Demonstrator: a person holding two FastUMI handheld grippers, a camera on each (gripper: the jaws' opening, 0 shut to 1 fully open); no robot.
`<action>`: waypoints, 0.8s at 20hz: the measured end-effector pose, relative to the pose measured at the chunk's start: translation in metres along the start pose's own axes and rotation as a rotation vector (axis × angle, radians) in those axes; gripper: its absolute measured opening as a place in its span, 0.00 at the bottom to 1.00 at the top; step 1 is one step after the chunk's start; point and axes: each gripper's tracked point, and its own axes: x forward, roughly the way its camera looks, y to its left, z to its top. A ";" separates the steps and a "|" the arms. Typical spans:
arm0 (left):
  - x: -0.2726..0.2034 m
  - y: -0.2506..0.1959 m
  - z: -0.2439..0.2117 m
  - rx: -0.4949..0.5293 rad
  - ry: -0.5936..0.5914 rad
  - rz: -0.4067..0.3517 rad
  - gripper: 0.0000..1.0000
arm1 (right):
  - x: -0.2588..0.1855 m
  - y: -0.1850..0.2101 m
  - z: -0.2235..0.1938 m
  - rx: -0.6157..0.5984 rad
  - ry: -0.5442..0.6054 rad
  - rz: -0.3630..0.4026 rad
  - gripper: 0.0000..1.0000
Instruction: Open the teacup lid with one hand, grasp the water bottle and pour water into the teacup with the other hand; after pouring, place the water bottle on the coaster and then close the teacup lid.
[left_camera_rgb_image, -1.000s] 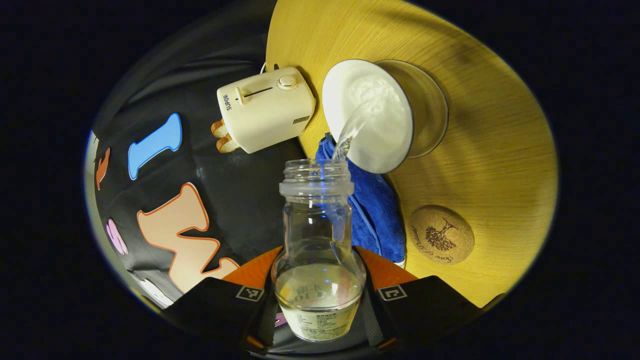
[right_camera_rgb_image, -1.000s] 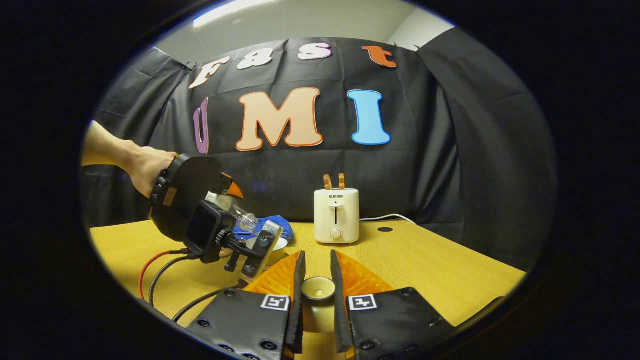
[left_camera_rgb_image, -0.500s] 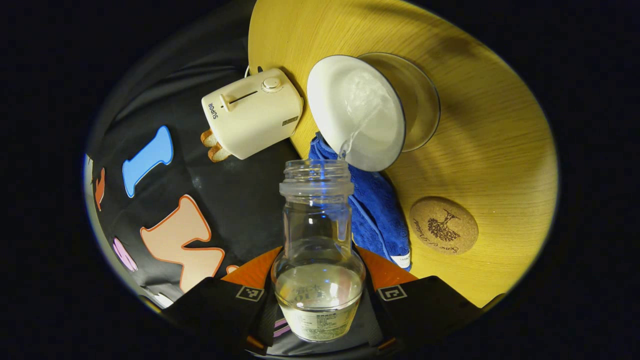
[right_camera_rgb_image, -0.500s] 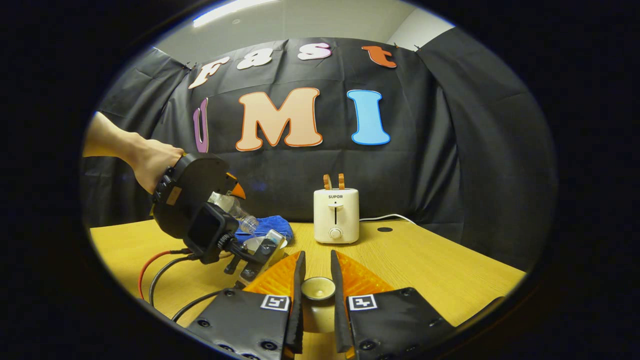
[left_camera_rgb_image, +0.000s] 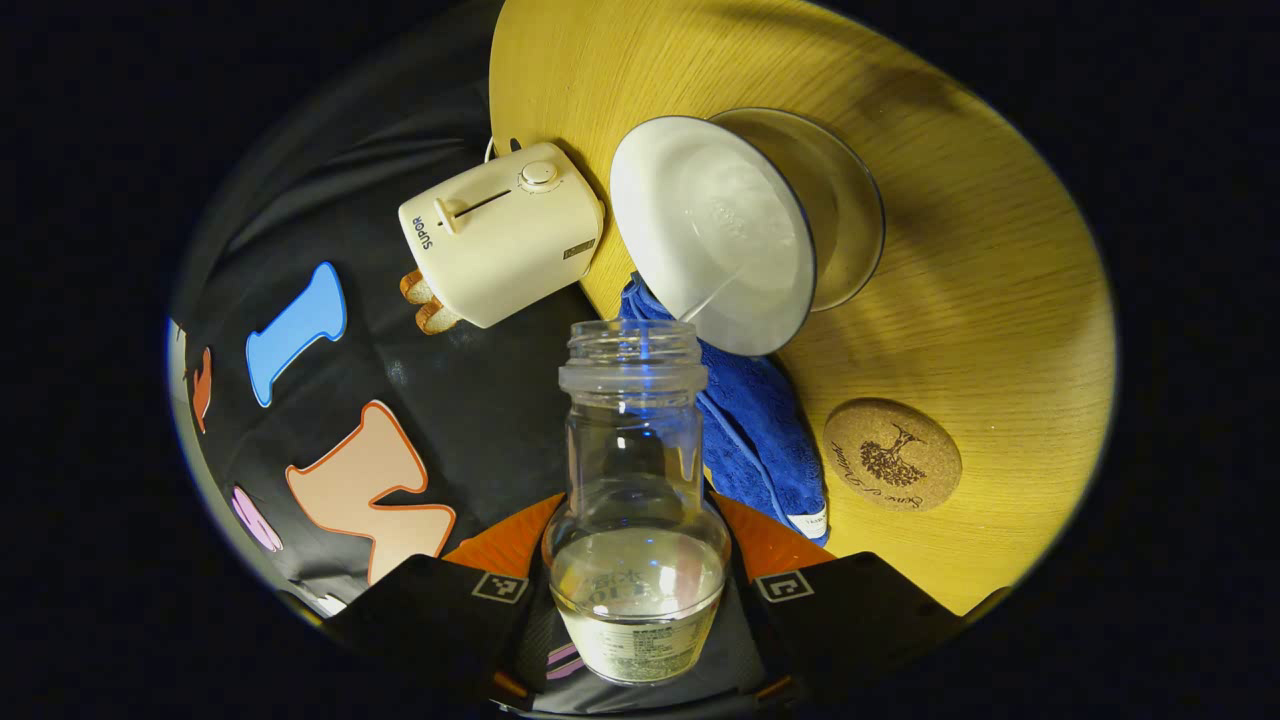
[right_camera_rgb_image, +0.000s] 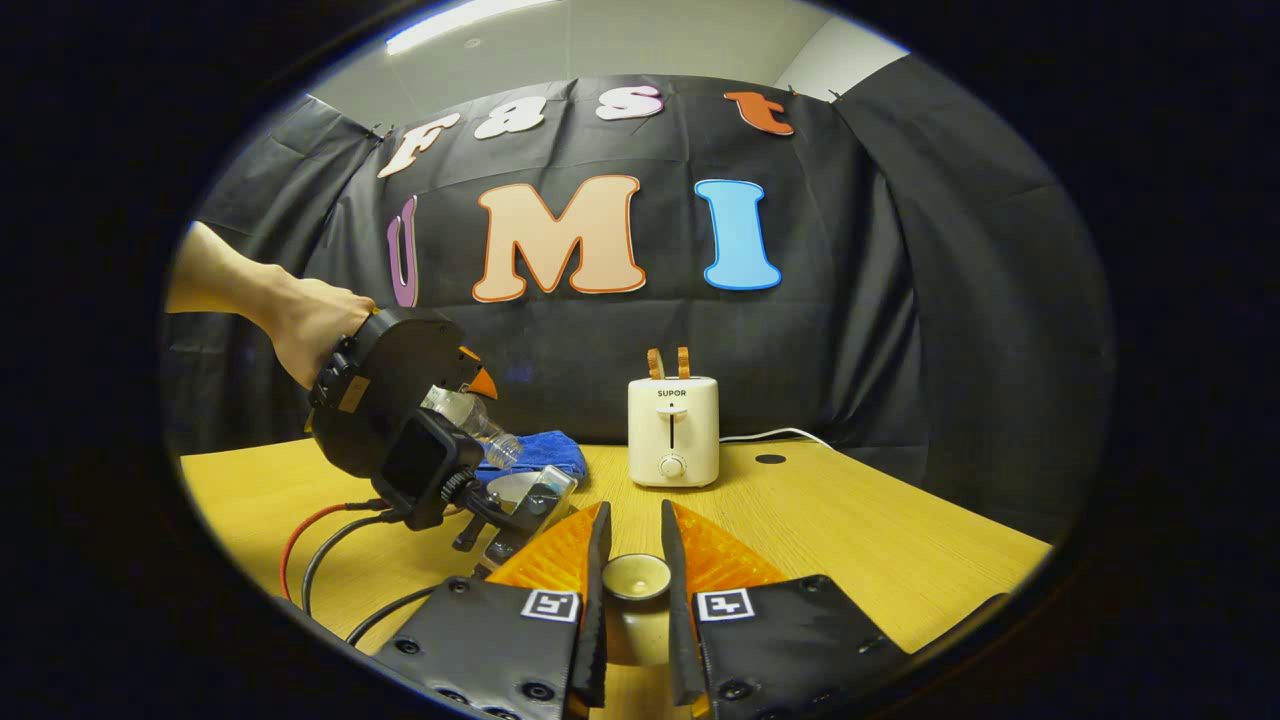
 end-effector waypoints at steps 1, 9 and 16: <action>0.000 0.001 0.000 0.003 -0.001 0.001 0.67 | 0.000 0.000 0.000 0.000 0.000 0.000 0.30; 0.004 0.003 0.003 0.005 -0.003 0.007 0.66 | 0.000 0.000 0.000 0.000 0.000 0.000 0.30; 0.007 -0.002 0.005 -0.077 -0.029 0.008 0.67 | 0.000 0.000 0.000 0.000 0.001 0.000 0.29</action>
